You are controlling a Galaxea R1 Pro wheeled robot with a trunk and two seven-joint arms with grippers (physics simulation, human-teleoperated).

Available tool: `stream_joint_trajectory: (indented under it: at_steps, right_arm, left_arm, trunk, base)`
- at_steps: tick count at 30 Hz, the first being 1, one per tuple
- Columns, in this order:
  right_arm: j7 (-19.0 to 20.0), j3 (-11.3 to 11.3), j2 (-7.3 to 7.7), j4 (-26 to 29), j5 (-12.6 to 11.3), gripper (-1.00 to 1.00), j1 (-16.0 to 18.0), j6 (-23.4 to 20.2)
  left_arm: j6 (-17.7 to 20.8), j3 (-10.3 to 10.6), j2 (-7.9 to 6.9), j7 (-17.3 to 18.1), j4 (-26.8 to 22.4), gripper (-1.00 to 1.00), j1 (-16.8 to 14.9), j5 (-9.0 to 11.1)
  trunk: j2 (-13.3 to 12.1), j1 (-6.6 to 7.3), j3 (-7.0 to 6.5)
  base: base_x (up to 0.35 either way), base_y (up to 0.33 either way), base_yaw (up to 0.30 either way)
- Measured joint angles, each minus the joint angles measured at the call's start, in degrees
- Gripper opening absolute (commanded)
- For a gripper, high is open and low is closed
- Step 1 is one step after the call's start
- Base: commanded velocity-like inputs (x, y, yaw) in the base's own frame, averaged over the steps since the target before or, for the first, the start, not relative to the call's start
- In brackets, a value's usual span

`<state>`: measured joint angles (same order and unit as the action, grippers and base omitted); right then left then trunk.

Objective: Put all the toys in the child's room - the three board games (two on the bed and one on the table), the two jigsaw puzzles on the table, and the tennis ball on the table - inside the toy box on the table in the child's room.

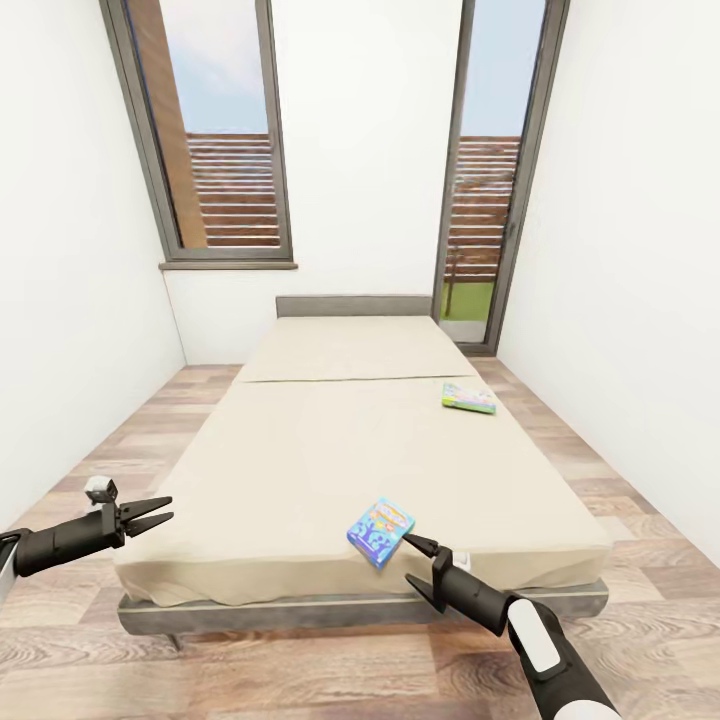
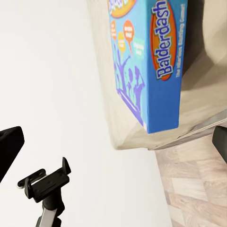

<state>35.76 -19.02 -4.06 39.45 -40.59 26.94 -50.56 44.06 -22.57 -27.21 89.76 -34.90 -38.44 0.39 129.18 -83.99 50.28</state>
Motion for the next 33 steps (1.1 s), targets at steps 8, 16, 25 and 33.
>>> stream_joint_trajectory:
  at_steps: [8, 16, 25, 33]
  right_arm:
    - [-0.1, 0.0, 0.02, -0.2, 0.1, 1.0, 0.0, 0.0]
    - [-0.1, 0.0, 0.0, -0.2, 0.1, 1.0, 0.0, 0.1]
    - [-0.1, 0.1, 0.0, -0.2, 0.0, 1.0, 0.0, 0.1]
    - [-0.4, 0.1, 0.0, -0.2, 0.0, 1.0, 0.0, 0.1]
  left_arm:
    - [0.0, -0.1, -0.03, 0.0, 0.0, 1.0, 0.1, 0.0]
    - [0.1, -0.1, -0.03, 0.0, 0.0, 1.0, 0.1, 0.0]
    - [0.1, -0.1, -0.03, 0.0, 0.0, 1.0, 0.1, 0.0]
    - [0.0, -0.1, -0.03, 0.0, 0.0, 1.0, 0.1, 0.0]
  trunk:
    - [1.6, -0.88, 0.71]
    - [4.8, -2.63, 2.15]
    - [5.2, -2.86, 2.33]
    - [5.2, -2.85, 2.33]
  base:
    - [0.003, 0.003, 0.0]
    - [0.0, 0.0, 0.0]
    - [0.0, 0.0, 0.0]
    - [0.013, 0.018, 0.0]
